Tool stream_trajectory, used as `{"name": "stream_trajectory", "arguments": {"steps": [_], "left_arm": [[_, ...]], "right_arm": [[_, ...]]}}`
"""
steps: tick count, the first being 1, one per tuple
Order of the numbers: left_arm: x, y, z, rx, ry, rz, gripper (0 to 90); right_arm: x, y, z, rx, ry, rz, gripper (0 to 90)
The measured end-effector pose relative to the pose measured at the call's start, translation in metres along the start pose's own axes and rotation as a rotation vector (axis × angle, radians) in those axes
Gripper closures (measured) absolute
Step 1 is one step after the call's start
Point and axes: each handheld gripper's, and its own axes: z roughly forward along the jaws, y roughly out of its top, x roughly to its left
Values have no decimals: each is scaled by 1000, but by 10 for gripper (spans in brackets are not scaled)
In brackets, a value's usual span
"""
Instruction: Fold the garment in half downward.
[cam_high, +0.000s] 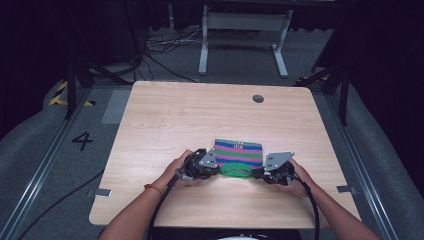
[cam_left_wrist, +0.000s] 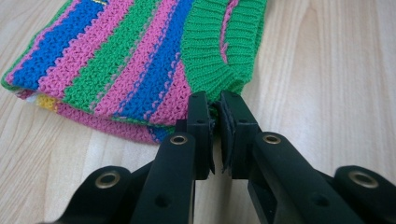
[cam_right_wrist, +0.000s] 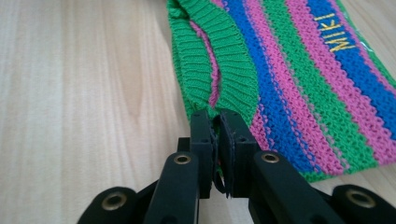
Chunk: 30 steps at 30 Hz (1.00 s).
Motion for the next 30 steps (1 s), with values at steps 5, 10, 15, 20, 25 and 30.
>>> {"name": "stream_trajectory", "arguments": {"steps": [5, 10, 15, 20, 25, 30], "left_arm": [[-1, 4, 3, 5, 26, 14, 840], [2, 1, 3, -12, 18, -7, 839], [1, 2, 3, -10, 23, -10, 840], [1, 2, 3, -4, 19, -28, 833], [2, 4, 3, 1, -1, -37, 794], [-1, 9, -1, 29, 3, -5, 759]], "right_arm": [[-4, -6, 1, -36, -58, 30, 817], [-4, -7, 2, -43, -72, 34, 797], [-4, -8, 2, -50, -70, 42, 788], [-4, -7, 2, -46, -66, 57, 760], [-3, -3, 0, -32, -70, 42, 743], [-1, 1, -3, -32, -68, 42, 731]]}}
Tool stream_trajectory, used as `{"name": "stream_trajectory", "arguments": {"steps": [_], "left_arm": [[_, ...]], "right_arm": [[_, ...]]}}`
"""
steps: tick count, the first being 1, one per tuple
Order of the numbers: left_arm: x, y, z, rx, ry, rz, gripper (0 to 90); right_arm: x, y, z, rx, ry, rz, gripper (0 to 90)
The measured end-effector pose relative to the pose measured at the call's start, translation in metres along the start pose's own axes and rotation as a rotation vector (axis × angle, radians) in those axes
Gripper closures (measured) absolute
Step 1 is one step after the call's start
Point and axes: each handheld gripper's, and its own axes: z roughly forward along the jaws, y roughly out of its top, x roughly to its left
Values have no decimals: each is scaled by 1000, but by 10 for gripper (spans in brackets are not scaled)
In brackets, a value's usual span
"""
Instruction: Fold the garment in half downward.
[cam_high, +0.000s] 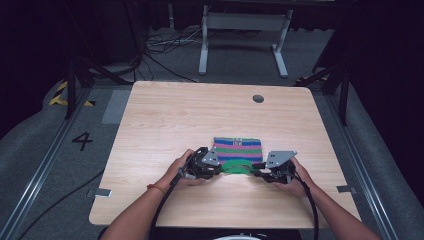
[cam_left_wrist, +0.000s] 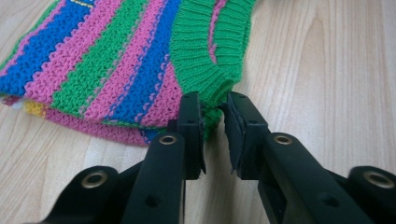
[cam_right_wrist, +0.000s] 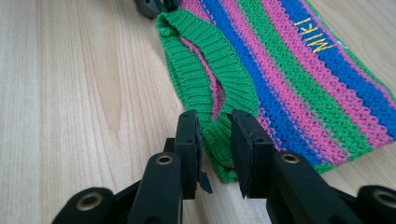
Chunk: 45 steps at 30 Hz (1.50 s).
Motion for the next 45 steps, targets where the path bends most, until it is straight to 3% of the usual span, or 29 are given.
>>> {"name": "stream_trajectory", "arguments": {"steps": [3, 5, 9, 11, 15, 19, 25, 30, 33, 45], "left_arm": [[1, 2, -8, -13, 19, -3, 718], [1, 2, -11, 3, 35, -24, 694], [2, 4, -17, 33, 53, -21, 659], [3, 6, -22, 32, 57, -44, 606], [3, 8, -37, 28, 107, -50, 511], [1, 4, -47, 25, 123, -54, 452], [-2, -10, -61, 71, 155, -66, 379], [-6, -24, -71, 82, 178, -78, 326], [-8, -36, -76, 101, 205, -109, 297], [-13, -71, -90, 123, 232, -145, 208]], "right_arm": [[2, 4, -4, 2, -7, 8, 711], [1, 6, -9, 6, -1, 5, 706], [1, 8, -15, 24, 2, 10, 682], [1, 9, -18, 41, -6, 7, 673], [2, 10, -29, 46, -10, 0, 621], [2, 8, -39, 49, -21, 10, 587], [0, -2, -55, 56, -68, 41, 520], [-1, -11, -68, 58, -113, 63, 455], [-1, -17, -72, 68, -136, 65, 427], [-2, -44, -87, 91, -197, 94, 308]]}}
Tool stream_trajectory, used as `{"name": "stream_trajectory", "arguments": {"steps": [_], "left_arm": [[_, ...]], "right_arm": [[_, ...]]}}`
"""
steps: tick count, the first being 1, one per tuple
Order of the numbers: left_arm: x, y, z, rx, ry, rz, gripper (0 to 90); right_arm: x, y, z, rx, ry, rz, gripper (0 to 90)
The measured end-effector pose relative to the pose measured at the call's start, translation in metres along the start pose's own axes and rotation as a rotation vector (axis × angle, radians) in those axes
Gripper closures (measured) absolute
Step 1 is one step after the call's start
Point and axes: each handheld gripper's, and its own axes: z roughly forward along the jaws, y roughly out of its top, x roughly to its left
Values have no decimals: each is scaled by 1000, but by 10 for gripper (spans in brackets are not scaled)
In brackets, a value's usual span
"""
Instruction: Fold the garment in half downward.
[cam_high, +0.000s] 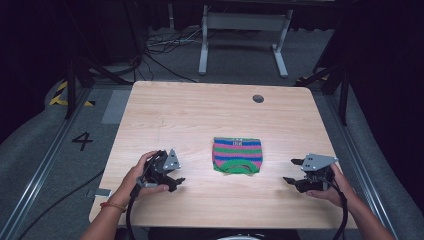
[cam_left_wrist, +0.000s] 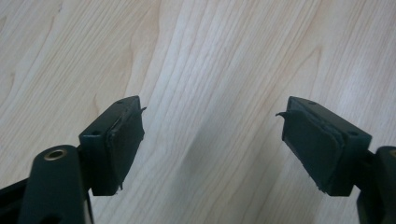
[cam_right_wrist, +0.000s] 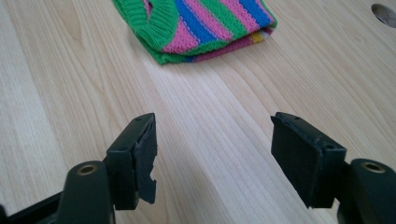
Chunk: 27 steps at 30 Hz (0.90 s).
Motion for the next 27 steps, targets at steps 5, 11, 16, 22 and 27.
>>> {"name": "stream_trajectory", "arguments": {"steps": [5, 11, 16, 22, 27], "left_arm": [[1, -18, -4, 13, 19, -26, 206], [5, -38, -14, 15, 24, -60, 193], [8, -50, -20, -3, 25, -86, 192], [12, -69, -25, -7, 8, -136, 195], [15, -87, -30, -26, -4, -195, 194]], "right_arm": [[-4, -11, -4, 11, -29, 17, 298], [-11, -38, -8, 9, -41, 76, 283], [-12, -53, -13, 2, -53, 115, 281], [-12, -75, -21, -14, -65, 179, 255], [-13, -92, -25, -38, -72, 265, 237]]}}
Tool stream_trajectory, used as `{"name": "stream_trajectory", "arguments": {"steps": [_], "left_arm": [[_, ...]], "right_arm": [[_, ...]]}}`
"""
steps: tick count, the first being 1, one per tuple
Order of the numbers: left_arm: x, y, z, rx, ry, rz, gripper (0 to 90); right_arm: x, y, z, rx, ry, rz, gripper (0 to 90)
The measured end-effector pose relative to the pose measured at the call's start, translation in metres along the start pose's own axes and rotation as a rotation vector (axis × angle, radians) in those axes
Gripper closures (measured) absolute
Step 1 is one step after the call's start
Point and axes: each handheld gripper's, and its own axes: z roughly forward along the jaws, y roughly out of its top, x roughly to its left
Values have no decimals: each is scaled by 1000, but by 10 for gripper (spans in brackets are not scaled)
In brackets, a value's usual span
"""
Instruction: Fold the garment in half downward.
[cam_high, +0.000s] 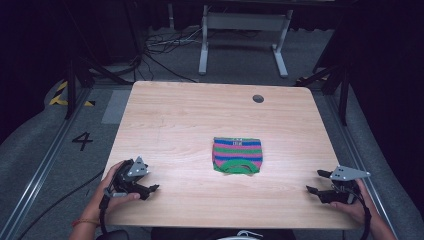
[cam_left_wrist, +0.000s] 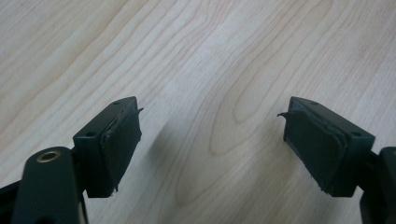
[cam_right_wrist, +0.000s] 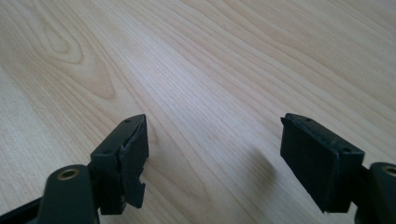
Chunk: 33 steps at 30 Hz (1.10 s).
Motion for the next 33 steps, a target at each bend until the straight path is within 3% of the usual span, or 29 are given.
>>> {"name": "stream_trajectory", "arguments": {"steps": [5, 7, 8, 11, 33], "left_arm": [[2, -13, -4, -23, 7, -52, 186], [2, -18, -6, -39, 1, -70, 180], [3, -22, -6, -50, -8, -95, 180], [4, -30, -5, -98, -13, -135, 157], [0, -32, -7, -94, 25, -157, 150]], "right_arm": [[-2, -11, -5, -17, -6, 35, 209], [-4, -15, -7, -18, -9, 71, 188], [-4, -15, -7, -18, -9, 71, 188], [-7, -18, -9, -7, 20, 96, 184], [-7, -18, -9, -6, 2, 110, 183]]}}
